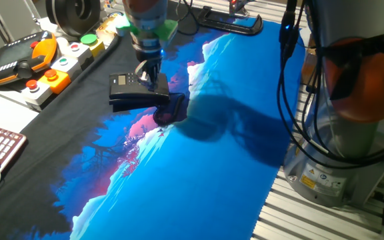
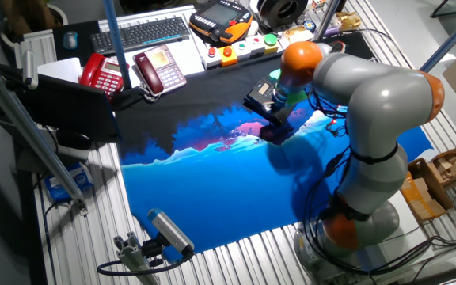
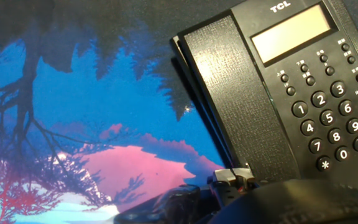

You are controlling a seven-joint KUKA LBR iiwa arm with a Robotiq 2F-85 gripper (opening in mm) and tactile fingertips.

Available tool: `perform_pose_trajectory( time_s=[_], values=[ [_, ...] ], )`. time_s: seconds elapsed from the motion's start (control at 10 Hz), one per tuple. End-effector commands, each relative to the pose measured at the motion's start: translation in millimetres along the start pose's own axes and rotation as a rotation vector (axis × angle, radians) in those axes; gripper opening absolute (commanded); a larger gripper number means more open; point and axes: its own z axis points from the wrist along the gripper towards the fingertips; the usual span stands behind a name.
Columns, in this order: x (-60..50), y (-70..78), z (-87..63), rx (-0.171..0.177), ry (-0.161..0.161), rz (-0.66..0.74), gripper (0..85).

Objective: Place the handset of the telephone on the corresponding phone cradle

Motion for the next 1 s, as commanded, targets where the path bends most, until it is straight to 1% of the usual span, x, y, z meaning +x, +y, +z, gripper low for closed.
perform_pose_trajectory(
  time_s=[0.0,0.2,0.3,0.4,0.5,0.7,0.8,0.9],
  values=[
    [0.5,1.3,-2.1,0.003,0.003,0.006,0.7],
    [2.5,2.6,-4.8,0.006,0.011,0.010,0.7],
    [3.7,3.3,-6.1,0.019,0.012,0.005,0.7],
    [4.4,3.9,-7.1,0.017,0.014,0.012,0.7],
    [5.2,3.7,-8.3,0.022,0.014,0.002,0.7],
    [4.8,3.7,-10.1,0.031,0.001,-0.011,0.7],
    [4.4,4.0,-10.0,0.031,-0.005,-0.025,0.7],
    [3.5,6.9,-10.2,0.016,-0.007,-0.026,0.7]
  ],
)
